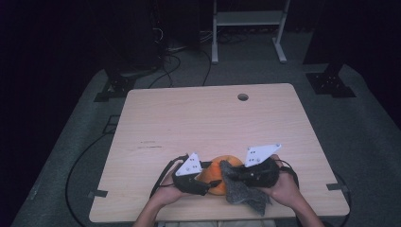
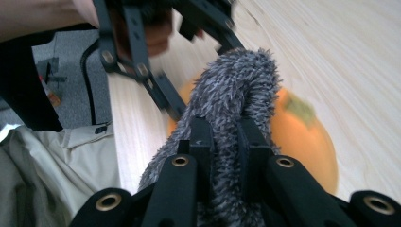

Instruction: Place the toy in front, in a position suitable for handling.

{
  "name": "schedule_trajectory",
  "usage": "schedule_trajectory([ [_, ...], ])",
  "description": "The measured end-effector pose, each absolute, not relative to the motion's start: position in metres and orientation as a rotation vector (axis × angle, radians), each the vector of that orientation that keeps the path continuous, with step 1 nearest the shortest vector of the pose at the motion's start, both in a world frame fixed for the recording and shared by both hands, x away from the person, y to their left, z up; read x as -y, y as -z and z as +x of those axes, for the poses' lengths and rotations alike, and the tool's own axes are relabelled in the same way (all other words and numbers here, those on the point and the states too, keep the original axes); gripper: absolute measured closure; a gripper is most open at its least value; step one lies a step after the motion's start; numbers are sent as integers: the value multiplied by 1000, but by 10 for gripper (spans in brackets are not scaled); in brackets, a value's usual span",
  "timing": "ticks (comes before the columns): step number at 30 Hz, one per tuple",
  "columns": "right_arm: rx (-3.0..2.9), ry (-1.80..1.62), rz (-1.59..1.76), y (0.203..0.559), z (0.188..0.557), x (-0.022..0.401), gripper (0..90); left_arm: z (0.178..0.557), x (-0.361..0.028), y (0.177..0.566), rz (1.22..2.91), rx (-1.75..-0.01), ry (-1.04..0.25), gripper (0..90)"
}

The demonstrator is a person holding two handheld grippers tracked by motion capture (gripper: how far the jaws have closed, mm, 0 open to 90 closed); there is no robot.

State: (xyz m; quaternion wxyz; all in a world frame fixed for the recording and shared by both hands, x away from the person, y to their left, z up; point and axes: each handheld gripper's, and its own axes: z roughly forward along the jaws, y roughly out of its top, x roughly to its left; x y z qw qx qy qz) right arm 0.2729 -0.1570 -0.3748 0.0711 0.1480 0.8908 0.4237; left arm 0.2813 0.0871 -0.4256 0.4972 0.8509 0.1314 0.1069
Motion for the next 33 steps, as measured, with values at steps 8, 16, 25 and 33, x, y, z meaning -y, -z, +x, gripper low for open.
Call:
schedule_trajectory([
  [8,-2751,-1174,454,382,280,163,782,281,-92,428,2072,-305,-274,373],
  [16,-2696,-1271,578,385,292,175,786,285,-81,421,2030,-421,-180,182],
  [25,-2709,-1363,568,384,295,184,779,283,-85,420,2049,-383,-211,352],
  [33,-2669,-1375,661,396,301,184,778,281,-75,417,2050,-414,-264,179],
])
